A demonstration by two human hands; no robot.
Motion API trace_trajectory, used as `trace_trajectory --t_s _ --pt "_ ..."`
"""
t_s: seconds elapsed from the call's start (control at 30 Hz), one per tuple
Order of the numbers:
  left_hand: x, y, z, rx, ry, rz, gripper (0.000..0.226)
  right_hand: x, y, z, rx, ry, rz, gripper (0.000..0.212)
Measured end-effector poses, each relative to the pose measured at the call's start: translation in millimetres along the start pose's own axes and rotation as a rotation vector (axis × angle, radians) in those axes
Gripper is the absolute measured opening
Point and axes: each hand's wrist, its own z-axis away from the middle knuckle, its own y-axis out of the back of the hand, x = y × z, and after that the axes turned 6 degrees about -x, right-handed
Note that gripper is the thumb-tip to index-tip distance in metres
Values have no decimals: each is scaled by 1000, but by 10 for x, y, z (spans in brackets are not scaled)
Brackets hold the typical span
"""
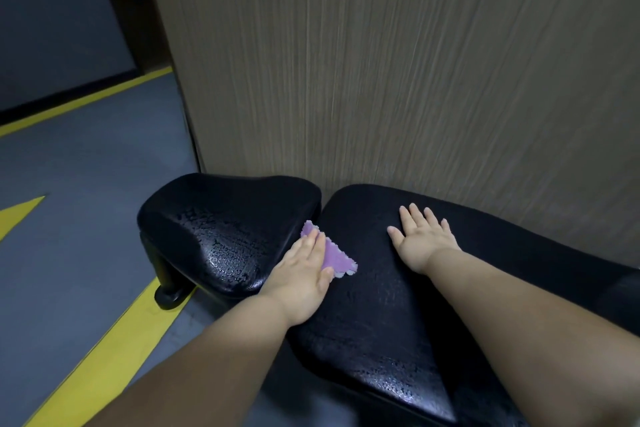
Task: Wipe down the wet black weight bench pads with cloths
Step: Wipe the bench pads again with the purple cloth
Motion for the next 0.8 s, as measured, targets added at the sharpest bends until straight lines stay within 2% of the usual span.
trace_trajectory --t_s 0.8 --pt "-65 -243 847 12 13 63 63 17 -175 553 -15 34 -13 61"
